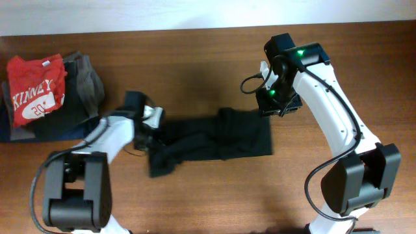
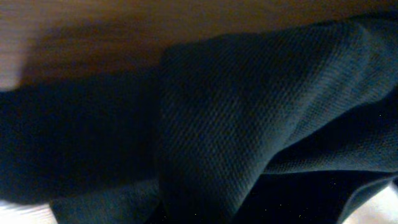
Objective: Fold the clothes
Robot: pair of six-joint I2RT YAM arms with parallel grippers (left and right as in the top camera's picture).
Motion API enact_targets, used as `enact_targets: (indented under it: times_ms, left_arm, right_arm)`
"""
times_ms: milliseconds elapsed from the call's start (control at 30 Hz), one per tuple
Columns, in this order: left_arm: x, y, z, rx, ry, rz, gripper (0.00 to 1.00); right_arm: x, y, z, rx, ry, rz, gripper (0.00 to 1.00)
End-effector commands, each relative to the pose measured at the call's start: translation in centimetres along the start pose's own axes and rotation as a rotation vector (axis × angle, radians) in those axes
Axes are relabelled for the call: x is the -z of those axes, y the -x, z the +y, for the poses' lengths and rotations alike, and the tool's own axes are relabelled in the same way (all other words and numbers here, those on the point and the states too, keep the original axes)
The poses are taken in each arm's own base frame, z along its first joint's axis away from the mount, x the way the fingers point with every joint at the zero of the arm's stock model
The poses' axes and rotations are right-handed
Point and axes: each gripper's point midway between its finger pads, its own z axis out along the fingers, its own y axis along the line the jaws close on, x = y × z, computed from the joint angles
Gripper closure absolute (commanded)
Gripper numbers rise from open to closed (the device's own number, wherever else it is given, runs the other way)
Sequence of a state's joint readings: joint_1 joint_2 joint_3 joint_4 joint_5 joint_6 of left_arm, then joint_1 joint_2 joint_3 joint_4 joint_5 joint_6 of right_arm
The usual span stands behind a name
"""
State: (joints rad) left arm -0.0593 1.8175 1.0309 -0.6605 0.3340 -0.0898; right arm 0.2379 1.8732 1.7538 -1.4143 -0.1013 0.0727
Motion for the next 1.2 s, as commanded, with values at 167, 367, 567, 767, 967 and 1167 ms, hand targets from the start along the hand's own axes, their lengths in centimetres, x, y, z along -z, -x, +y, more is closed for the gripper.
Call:
enact_targets:
  times_ms: [167, 367, 567, 767, 967, 1167]
  left_arm:
    - [9.7, 5.1, 8.9, 0.165, 0.218, -0.087, 0.92]
    - [13.1, 7.8, 0.7, -0.020, 0.197, -0.101, 0.92]
    - [7.6, 5.5, -8.7, -0.252, 0.216, 0.002, 0.92]
    - [2.1, 3.1, -14.2, -0.374, 0.203, 0.071, 0.92]
    - [0.9, 2.7, -16.6, -0.382, 0.182, 0.050, 0.88]
    - [0.7, 1.2, -19.7, -0.421, 0.085, 0.077, 0.79]
  right_arm:
    - [0.4, 0.1, -0.2, -0.006, -0.008, -0.008, 0.53]
    - [0.4, -0.3, -0.3, -0.008, -0.009, 0.009, 0.53]
    - [0.4, -1.0, -0.3, -0.011, -0.011, 0.035, 0.53]
    - [0.4, -1.5, -0.3, -0.012, -0.012, 0.054, 0.52]
    - [0.4, -1.4, -0.3, -0.012, -0.012, 0.053, 0.52]
    - [0.4, -1.4, -0.3, -0.012, -0.013, 0.052, 0.52]
